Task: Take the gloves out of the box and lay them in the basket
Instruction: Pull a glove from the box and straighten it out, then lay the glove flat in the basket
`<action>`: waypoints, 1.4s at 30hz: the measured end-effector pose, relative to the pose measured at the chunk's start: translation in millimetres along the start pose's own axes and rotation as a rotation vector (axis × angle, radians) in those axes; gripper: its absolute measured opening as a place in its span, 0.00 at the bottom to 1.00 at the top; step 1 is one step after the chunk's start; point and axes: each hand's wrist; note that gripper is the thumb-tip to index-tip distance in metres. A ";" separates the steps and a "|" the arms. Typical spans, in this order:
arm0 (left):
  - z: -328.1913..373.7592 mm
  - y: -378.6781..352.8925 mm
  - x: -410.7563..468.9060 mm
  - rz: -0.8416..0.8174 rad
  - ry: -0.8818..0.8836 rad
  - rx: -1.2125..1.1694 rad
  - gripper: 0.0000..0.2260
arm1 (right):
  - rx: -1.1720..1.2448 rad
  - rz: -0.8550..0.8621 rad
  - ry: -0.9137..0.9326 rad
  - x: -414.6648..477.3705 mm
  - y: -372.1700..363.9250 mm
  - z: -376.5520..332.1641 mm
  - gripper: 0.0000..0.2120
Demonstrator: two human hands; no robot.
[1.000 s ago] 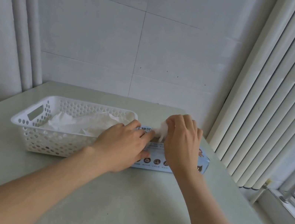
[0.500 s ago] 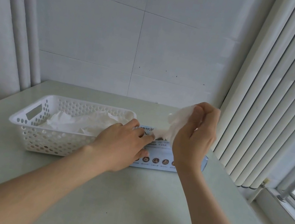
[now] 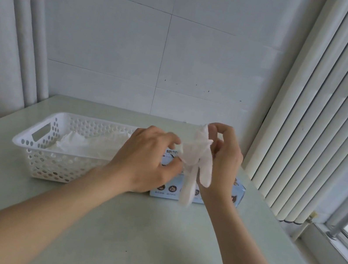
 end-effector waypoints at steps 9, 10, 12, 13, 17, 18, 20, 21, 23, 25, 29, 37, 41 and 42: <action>16.5 9.2 0.7 0.158 0.023 -0.561 0.20 | 0.089 -0.096 -0.150 -4.5 -4.3 -9.5 0.10; 16.0 8.7 1.8 0.186 0.035 -0.549 0.19 | 0.149 -0.130 -0.182 -6.0 -3.8 -12.0 0.09; 11.2 7.4 4.9 0.241 0.049 -0.535 0.14 | 0.317 -0.195 -0.255 -7.9 -2.6 -16.6 0.03; 7.6 7.1 6.8 0.257 0.057 -0.522 0.12 | 0.372 -0.214 -0.277 -8.0 -1.6 -18.9 0.03; -2.5 7.7 10.7 0.283 0.114 -0.504 0.09 | 0.458 -0.319 -0.401 -5.0 2.3 -28.5 0.09; -3.4 8.6 11.3 0.281 0.120 -0.515 0.09 | 0.467 -0.372 -0.442 -5.1 2.8 -31.3 0.12; -3.3 9.6 12.5 0.273 0.138 -0.532 0.11 | 0.409 -0.452 -0.482 -6.3 3.0 -32.1 0.18; -3.6 10.0 12.6 0.278 0.148 -0.531 0.14 | 0.350 -0.477 -0.478 -7.7 2.6 -30.8 0.18; -4.3 11.6 12.5 0.305 0.146 -0.510 0.23 | 0.247 -0.477 -0.447 -9.6 0.9 -27.1 0.12; -4.3 14.7 12.8 0.335 0.125 -0.476 0.27 | 0.127 -0.388 -0.371 -8.8 -1.3 -23.0 0.09; -6.4 16.3 13.3 0.359 0.126 -0.438 0.27 | -0.048 -0.315 -0.340 -4.2 -1.6 -19.0 0.10; -21.4 23.4 16.8 0.345 0.188 -0.417 0.29 | 0.173 -0.496 -0.526 3.5 13.2 -25.3 0.20; -23.8 32.6 17.9 0.330 0.236 -0.439 0.29 | 0.263 -0.596 -0.537 5.0 16.2 -18.1 0.11; -25.1 36.5 18.4 0.318 0.242 -0.454 0.29 | 0.302 -0.607 -0.549 5.2 15.8 -17.1 0.09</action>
Point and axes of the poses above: each hand's wrist, its own x-axis towards the middle knuckle, its own y-axis out of the back of the hand, z = x × y, and after that the axes turned 4 degrees about -z, right-handed
